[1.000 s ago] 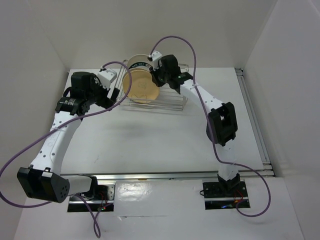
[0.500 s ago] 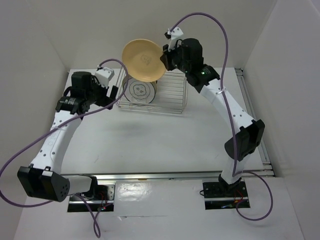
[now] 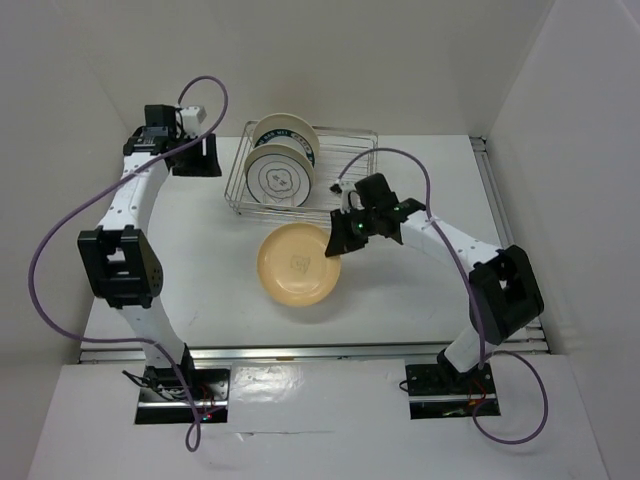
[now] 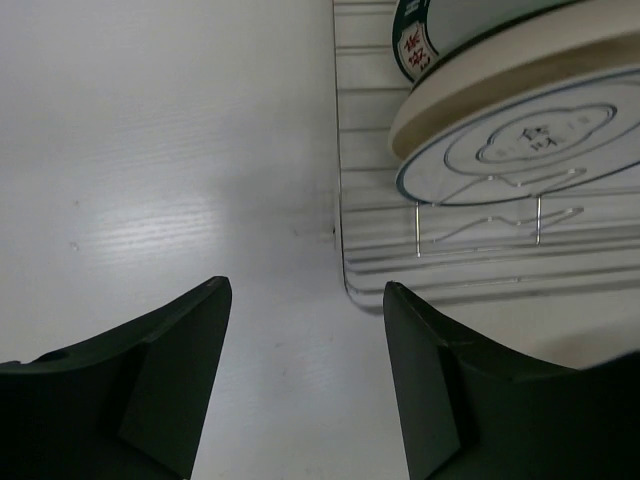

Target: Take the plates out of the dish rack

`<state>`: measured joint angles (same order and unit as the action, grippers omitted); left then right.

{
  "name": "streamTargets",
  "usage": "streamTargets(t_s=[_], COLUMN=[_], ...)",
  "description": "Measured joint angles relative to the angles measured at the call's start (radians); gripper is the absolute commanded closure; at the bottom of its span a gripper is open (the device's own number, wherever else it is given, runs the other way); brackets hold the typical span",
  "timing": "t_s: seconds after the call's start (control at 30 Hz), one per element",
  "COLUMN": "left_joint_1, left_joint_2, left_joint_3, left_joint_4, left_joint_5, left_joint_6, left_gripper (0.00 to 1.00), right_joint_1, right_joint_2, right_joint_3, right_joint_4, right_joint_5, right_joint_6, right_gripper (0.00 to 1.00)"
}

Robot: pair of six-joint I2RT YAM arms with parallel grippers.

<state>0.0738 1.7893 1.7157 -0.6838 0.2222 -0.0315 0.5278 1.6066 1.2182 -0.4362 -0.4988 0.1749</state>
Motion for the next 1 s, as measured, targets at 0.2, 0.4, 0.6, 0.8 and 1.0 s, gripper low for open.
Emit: streamTargets(t_s=[0.2, 0.4, 0.6, 0.8, 1.0], left_joint_1=[-0.012, -0.027, -0.05, -0.062, -0.063], left_joint_2=[0.213, 0.306, 0.307, 0.3, 0.267], left_joint_3=[0.143, 0.125, 0.076, 0.007, -0.046], left_joint_4=[0.035, 0.04, 0.068, 0.095, 0.141], left_joint_5=[0.048, 0.056, 0.057, 0.069, 0.062], left_joint_6=[-0.033, -0.056, -0.066, -0.086, -0.114], left_gripper=[0.27, 0.4, 0.57, 0.62, 0.72], right_joint_1=[-0.005, -0.008, -0.009, -0.009, -0.009], right_joint_2=[-0.023, 0.061, 0.171, 0.202, 0.21], right_joint_3=[-0.183, -0.218, -0.216, -0.198, -0.177], right_joint_4=[0.036, 0.094, 0.102, 0.099, 0.098], right_joint_5=[-0.076, -0.118, -0.108, -0.069, -0.047], right_joint_6=[0.097, 0.158, 0.178, 0.176, 0.17], right_gripper=[1.0, 1.0, 1.0, 0.9, 0.61])
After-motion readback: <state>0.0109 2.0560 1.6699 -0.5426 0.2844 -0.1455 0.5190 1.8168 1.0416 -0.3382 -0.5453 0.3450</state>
